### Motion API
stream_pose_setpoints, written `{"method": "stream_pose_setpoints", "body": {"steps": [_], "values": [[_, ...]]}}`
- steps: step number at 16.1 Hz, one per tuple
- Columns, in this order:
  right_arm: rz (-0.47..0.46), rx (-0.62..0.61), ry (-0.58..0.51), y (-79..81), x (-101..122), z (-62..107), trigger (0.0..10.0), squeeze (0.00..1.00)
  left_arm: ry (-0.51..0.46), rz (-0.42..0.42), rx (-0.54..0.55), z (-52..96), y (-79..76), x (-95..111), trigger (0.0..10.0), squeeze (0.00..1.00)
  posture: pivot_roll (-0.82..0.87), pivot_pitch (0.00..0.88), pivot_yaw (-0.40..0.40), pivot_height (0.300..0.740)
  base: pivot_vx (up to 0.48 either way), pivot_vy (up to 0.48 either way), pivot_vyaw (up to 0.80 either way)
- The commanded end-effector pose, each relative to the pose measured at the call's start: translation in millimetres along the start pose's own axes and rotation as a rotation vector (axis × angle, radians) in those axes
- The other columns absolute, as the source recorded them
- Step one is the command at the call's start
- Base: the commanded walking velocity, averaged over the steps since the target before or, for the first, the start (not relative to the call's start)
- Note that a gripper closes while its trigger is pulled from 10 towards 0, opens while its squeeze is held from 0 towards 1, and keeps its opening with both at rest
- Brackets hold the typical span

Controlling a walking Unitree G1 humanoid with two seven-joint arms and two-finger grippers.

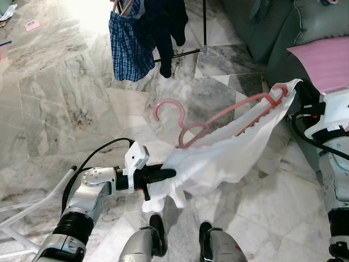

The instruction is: Hang hanger

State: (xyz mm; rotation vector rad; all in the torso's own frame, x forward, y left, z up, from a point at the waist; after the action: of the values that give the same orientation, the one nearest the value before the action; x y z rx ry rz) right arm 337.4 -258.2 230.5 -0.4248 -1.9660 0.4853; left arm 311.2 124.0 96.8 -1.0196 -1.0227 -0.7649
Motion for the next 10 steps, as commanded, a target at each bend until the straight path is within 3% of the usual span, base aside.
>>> {"method": "stream_pose_setpoints", "body": {"steps": [1,4,6,10], "values": [[0.006,0.012,-0.052,-0.7,13,-5.5,0.0,0.00,0.085,0.009,-0.024,3.1,-3.4,-19,0.0,0.00,-0.02,0.321,0.052,0.740,0.000,0.000,0.00],[0.006,0.058,-0.099,6.1,26,-10.5,0.0,0.00,0.102,0.010,0.010,1.8,1.0,-23,0.0,0.00,-0.03,0.317,0.052,0.740,0.000,0.000,0.00],[0.033,0.109,-0.114,9.6,31,-7.1,0.0,0.00,0.000,0.006,0.147,3.1,15.3,-12,0.0,0.00,-0.03,0.315,0.051,0.740,0.000,0.000,0.00],[0.011,0.052,-0.035,-2.1,12,6.8,0.0,0.00,-0.143,0.039,0.265,13.7,31.7,10,0.0,0.00,-0.03,0.312,0.052,0.740,0.000,0.000,0.00]]}}
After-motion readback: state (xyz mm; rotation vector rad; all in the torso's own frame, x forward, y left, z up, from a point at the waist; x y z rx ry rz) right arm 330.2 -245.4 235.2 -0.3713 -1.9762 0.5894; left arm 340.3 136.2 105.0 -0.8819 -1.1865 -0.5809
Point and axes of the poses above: a point about 5 cm out from each wrist's last joint towards the gripper, its own z axis pointing back from the gripper into the wrist, its own x axis along the axis of the wrist's last joint, y = z × x, the point moved 1 cm from there along -z, pointing out of the wrist towards the gripper, and after that the axes turned 14 degrees about z, right-handed, at the moved point
